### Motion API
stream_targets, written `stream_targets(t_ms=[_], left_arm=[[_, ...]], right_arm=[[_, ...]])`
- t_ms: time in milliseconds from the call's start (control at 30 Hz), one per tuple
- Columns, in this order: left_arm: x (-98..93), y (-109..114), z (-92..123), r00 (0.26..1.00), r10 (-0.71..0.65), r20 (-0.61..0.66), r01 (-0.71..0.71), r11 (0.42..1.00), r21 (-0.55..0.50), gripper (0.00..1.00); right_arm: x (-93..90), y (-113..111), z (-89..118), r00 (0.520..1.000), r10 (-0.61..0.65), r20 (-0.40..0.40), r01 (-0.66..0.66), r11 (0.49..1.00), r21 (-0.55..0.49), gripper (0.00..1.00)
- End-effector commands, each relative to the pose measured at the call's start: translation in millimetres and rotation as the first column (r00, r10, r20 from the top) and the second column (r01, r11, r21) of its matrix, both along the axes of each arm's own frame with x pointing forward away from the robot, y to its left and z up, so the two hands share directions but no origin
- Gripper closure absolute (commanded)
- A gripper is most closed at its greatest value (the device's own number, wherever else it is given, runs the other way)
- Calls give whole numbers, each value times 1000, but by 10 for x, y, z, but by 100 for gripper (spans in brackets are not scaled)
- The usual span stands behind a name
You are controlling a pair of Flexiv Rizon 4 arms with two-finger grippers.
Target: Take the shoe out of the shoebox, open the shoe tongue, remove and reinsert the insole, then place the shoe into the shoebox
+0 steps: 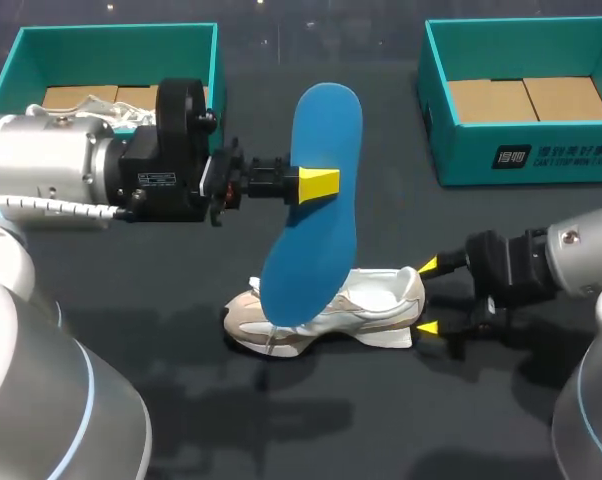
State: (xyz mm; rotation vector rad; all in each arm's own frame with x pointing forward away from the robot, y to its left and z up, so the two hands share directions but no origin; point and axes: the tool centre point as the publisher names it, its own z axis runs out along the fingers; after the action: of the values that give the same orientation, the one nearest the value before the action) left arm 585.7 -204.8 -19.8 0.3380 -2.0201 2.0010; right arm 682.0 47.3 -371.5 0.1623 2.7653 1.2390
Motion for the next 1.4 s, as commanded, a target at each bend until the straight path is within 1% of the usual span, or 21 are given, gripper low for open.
stream_targets(t_ms=[33, 67, 100, 500, 533, 567, 633, 767, 867, 1033, 1267, 1400], left_arm=[[-13, -1, -11, 1000, 2, 1, -2, 1000, -3, 100], [-13, -1, -11, 1000, 2, 1, -2, 1000, -3, 100], [-13, -1, -11, 1000, 2, 1, -2, 1000, -3, 100], [-13, -1, -11, 1000, 2, 1, -2, 1000, -3, 100], [-13, -1, -11, 1000, 2, 1, -2, 1000, -3, 100], [-13, -1, -11, 1000, 2, 1, -2, 1000, -3, 100], [-13, -1, -11, 1000, 2, 1, -2, 1000, -3, 100], [-13, -1, -11, 1000, 2, 1, -2, 1000, -3, 100], [-13, -1, -11, 1000, 2, 1, -2, 1000, -3, 100], [-13, -1, -11, 1000, 2, 1, -2, 1000, -3, 100], [-13, -1, -11, 1000, 2, 1, -2, 1000, -3, 100], [-13, -1, -11, 1000, 2, 1, -2, 1000, -3, 100]], right_arm=[[-55, -65, 270, 997, -17, -80, -20, 896, -443, 0], [-71, -58, 303, 995, -20, -102, -34, 865, -500, 0], [-90, -50, 328, 992, -25, -125, -46, 844, -534, 0], [-90, -50, 328, 992, -25, -125, -46, 844, -534, 0], [-66, 14, 322, 988, -46, -145, -47, 816, -576, 0], [-53, 65, 341, 987, -66, -145, -36, 795, -606, 0], [-49, 140, 389, 988, -68, -136, -33, 777, -628, 0], [-38, 211, 451, 984, -115, -136, -15, 709, -705, 0], [-39, 241, 495, 981, -138, -138, -6, 684, -730, 0], [-61, 263, 556, 981, -154, -121, 11, 660, -751, 0], [-55, 269, 595, 981, -152, -117, 10, 649, -761, 0], [-38, 267, 600, 979, -159, -125, 9, 651, -759, 0]])
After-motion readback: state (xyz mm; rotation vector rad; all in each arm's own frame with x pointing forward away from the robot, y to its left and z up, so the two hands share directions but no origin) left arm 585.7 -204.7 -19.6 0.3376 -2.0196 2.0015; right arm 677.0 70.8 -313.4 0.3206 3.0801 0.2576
